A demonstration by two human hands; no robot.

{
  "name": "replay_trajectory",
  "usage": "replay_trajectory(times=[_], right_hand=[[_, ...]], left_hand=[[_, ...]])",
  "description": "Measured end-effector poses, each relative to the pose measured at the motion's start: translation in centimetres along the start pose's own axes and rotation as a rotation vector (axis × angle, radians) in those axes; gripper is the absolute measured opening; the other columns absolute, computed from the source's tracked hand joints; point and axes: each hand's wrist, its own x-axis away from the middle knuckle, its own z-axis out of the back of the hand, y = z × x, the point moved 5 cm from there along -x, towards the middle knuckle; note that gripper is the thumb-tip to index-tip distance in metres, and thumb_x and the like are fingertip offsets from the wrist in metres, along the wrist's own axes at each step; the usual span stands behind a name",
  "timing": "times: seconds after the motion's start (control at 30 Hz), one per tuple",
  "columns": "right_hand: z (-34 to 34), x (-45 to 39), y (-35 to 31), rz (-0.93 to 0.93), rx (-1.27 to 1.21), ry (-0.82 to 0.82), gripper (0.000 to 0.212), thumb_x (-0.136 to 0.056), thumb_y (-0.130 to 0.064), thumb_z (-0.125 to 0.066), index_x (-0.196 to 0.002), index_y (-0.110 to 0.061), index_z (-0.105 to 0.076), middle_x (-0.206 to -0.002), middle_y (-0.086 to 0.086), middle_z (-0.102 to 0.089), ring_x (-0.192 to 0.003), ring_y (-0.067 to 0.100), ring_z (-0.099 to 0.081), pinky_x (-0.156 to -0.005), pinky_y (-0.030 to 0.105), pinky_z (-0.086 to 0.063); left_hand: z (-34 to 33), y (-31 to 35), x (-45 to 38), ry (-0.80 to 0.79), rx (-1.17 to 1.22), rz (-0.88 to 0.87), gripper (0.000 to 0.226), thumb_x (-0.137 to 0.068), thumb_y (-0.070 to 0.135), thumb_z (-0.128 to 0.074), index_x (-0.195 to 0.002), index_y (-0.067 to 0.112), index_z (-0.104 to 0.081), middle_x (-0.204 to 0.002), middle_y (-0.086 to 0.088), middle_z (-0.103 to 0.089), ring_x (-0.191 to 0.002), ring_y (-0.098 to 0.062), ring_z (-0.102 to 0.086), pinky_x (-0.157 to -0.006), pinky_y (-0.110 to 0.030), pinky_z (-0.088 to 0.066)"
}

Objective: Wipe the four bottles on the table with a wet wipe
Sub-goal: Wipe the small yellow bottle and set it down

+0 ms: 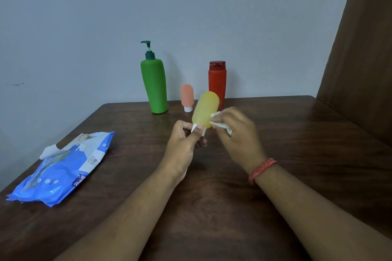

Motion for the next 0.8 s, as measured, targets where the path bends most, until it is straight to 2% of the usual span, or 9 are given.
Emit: replay_trajectory(times=[0.1, 0.23, 0.3, 0.4, 0.47, 0.6, 0.73, 0.8], right_hand=[[-0.9, 0.3, -0.3, 0.0, -0.015, -0.056, 0.013, -0.086, -0.001, -0.073, -0.096, -0.01, -0.073, -0.101, 0.001, -0.064, -0.09, 0.006, -0.058, -0.079, 0.003, -0.039], [1.0, -0.1, 1.0, -0.184, -0.104, 0.147, 0.01, -0.088, -0.005, -0.071, -0.089, -0.015, -0.071, -0.093, -0.005, -0.066, -0.087, 0.003, -0.06, -0.074, 0.01, -0.047], [1.3, 0.0, 1.6, -0.304, -0.204, 0.18, 0.012, -0.089, -0.009, -0.071, -0.088, -0.021, -0.069, -0.09, -0.012, -0.066, -0.088, 0.002, -0.062, -0.071, 0.014, -0.051], [0.1, 0.6, 1.7, -0.43, -0.373, 0.073, 0.008, -0.09, -0.013, -0.071, -0.09, -0.02, -0.068, -0.092, -0.009, -0.07, -0.087, 0.006, -0.067, -0.073, 0.025, -0.058], [-0.7, 0.9, 1.5, -0.439, -0.41, 0.002, 0.008, -0.089, -0.014, -0.072, -0.09, -0.021, -0.069, -0.089, -0.006, -0.071, -0.085, 0.01, -0.068, -0.074, 0.032, -0.06], [-1.7, 1.0, 1.1, -0.415, -0.433, -0.118, 0.01, -0.089, -0.012, -0.071, -0.085, -0.021, -0.07, -0.082, -0.002, -0.071, -0.08, 0.018, -0.068, -0.073, 0.041, -0.059], [-1.0, 0.8, 2.1, -0.557, -0.545, 0.02, 0.009, -0.092, -0.012, -0.069, -0.087, -0.02, -0.07, -0.087, -0.001, -0.073, -0.085, 0.018, -0.07, -0.079, 0.042, -0.061], [-0.2, 0.6, 2.7, -0.628, -0.599, 0.119, 0.009, -0.093, -0.013, -0.068, -0.088, -0.021, -0.071, -0.088, -0.004, -0.074, -0.086, 0.014, -0.071, -0.081, 0.038, -0.061]], left_hand=[[0.1, 0.0, -0.2, 0.023, 0.083, 0.005, 0.015, -0.099, 0.02, -0.06, -0.095, 0.011, -0.049, -0.086, -0.008, -0.067, -0.068, -0.015, -0.062, -0.078, -0.039, -0.052], [-0.9, -0.4, 0.0, -0.075, 0.022, 0.02, 0.016, -0.101, 0.022, -0.058, -0.094, 0.012, -0.047, -0.081, -0.004, -0.067, -0.073, -0.017, -0.063, -0.084, -0.045, -0.054], [-1.4, -0.5, 0.3, -0.101, 0.003, 0.024, 0.016, -0.101, 0.021, -0.058, -0.095, 0.011, -0.047, -0.078, -0.001, -0.068, -0.074, -0.017, -0.065, -0.085, -0.045, -0.055], [-1.1, -0.4, 0.3, -0.058, 0.013, 0.001, 0.017, -0.101, 0.021, -0.058, -0.098, 0.009, -0.046, -0.093, -0.015, -0.068, -0.075, -0.018, -0.067, -0.081, -0.039, -0.056], [-0.5, -0.2, 0.2, -0.02, 0.012, -0.021, 0.015, -0.101, 0.02, -0.057, -0.1, 0.009, -0.047, -0.099, -0.021, -0.069, -0.076, -0.018, -0.068, -0.08, -0.036, -0.057], [-0.3, 0.0, 0.1, -0.002, 0.03, -0.049, 0.013, -0.102, 0.018, -0.056, -0.1, 0.009, -0.047, -0.08, -0.006, -0.073, -0.074, -0.017, -0.069, -0.077, -0.032, -0.057], [-0.8, -0.5, 0.0, -0.055, -0.006, -0.015, 0.016, -0.102, 0.022, -0.055, -0.1, 0.009, -0.046, -0.088, -0.009, -0.072, -0.079, -0.019, -0.069, -0.083, -0.038, -0.059], [-1.1, -0.9, 0.1, -0.105, -0.047, 0.023, 0.018, -0.102, 0.024, -0.055, -0.1, 0.009, -0.046, -0.082, -0.002, -0.07, -0.078, -0.017, -0.069, -0.088, -0.043, -0.059]])
